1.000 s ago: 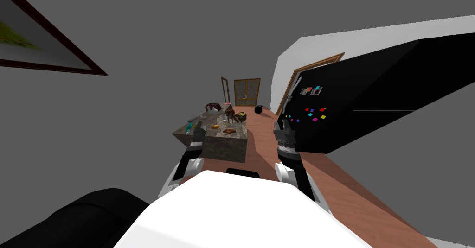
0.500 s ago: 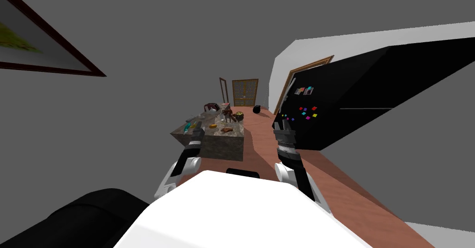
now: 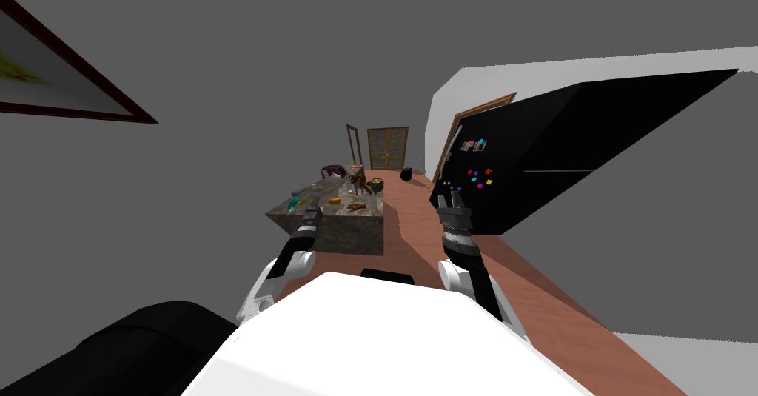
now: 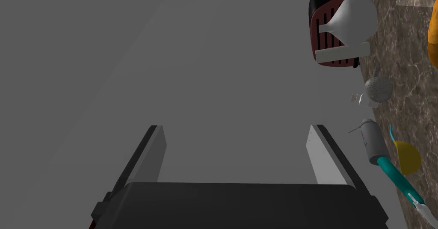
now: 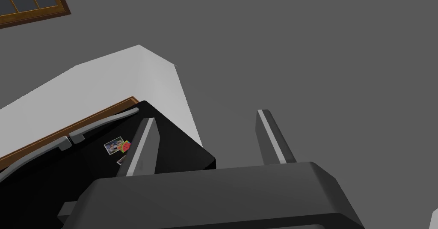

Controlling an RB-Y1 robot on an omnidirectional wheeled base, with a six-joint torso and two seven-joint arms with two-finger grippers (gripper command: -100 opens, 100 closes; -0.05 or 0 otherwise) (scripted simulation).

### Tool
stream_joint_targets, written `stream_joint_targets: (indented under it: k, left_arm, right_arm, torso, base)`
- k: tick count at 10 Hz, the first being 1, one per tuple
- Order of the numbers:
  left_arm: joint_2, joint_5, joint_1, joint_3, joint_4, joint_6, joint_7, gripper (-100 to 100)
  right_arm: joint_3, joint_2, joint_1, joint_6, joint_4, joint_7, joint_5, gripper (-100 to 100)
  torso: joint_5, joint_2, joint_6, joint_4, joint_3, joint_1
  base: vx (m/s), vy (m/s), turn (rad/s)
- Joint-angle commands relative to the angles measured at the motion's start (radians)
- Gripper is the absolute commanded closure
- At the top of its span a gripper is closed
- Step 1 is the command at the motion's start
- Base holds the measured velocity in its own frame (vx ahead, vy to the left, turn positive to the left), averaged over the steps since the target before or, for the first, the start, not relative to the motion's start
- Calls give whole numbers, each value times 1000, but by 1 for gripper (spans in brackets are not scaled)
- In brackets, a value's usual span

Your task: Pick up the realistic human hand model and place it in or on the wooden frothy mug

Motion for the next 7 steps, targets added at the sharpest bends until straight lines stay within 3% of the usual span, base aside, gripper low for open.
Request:
stream_joint_targets:
  k: [1,4,7]
  left_arm:
    - [3,5,-9,27,4,50,2,-100]
    - [5,10,-11,50,8,124,6,-100]
    - [10,22,-15,95,18,202,16,-100]
  right_arm:
    - [0,0,0,0,0,0,0,0]
    - [0,0,0,0,0,0,0,0]
    - [0,0,0,0,0,0,0,0]
  torso:
    - [0,0,0,0,0,0]
    - [0,-1,0,0,-1,0]
    - [0,-1,0,0,0,0]
  base:
    - [-8,-79,-61]
    - [-5,-65,-39]
    - [0,-74,-51]
